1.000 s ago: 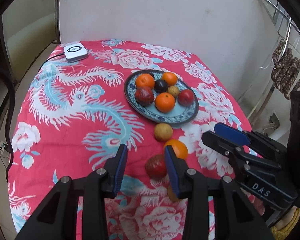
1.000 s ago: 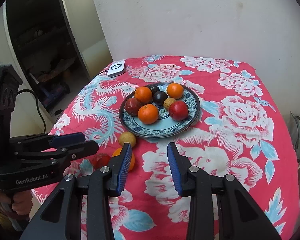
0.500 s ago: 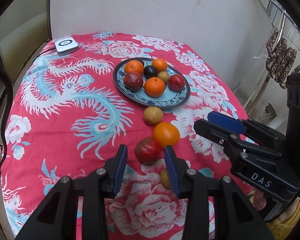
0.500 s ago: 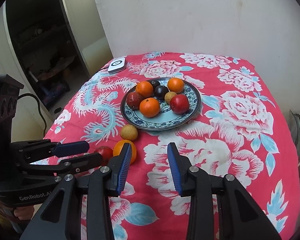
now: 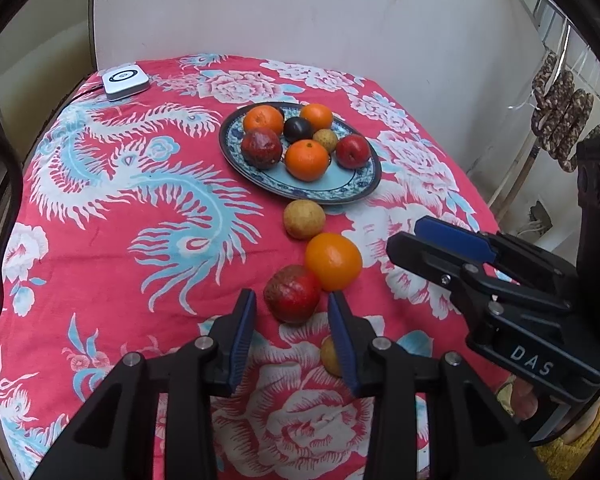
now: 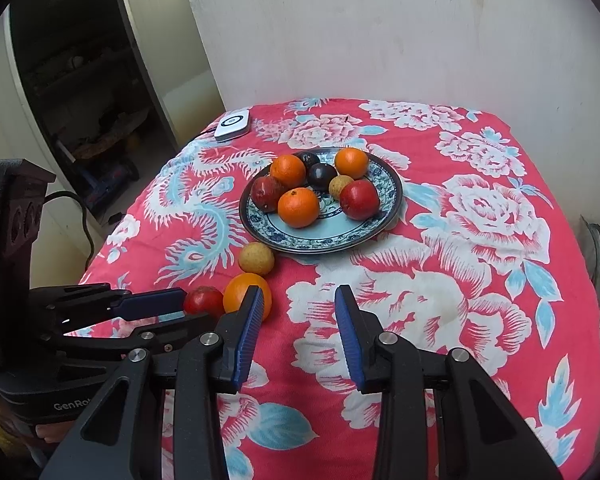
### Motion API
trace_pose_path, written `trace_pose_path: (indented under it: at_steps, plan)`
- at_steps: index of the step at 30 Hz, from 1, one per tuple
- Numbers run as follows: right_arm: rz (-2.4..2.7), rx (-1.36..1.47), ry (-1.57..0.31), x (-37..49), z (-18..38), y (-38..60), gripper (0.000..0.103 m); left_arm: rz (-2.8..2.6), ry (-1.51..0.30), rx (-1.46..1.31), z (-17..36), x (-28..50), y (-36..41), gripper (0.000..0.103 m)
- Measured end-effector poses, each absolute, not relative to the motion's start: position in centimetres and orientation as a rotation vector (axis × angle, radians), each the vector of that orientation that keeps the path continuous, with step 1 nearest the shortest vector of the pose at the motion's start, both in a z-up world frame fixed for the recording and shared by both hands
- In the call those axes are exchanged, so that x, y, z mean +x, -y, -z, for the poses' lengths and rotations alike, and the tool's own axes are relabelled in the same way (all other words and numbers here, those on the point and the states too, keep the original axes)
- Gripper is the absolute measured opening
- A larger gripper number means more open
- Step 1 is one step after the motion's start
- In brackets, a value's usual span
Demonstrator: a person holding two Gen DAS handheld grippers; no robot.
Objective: Organize fruits
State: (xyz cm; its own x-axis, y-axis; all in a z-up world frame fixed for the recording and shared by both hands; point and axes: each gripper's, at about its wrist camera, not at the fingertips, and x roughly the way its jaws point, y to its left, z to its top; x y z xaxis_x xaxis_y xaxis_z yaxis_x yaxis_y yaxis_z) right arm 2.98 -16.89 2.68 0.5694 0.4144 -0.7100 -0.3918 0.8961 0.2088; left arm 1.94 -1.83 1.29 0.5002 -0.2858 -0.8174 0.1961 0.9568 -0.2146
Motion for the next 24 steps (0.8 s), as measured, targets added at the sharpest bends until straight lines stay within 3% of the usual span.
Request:
trace_pose_path:
  at_steps: [4, 24]
  plan:
    - [-0.474, 0.028, -0.845, 3.0, -2.6, 16.8, 0.038, 0.294, -1.005, -0.092, -1.1, 2.0, 1.9, 0.031]
    - [-0.532, -0.013, -0.861, 2.4, -2.1, 14.8, 0.039, 0.215, -0.963, -0.126, -1.8, 2.0, -0.6, 0.030]
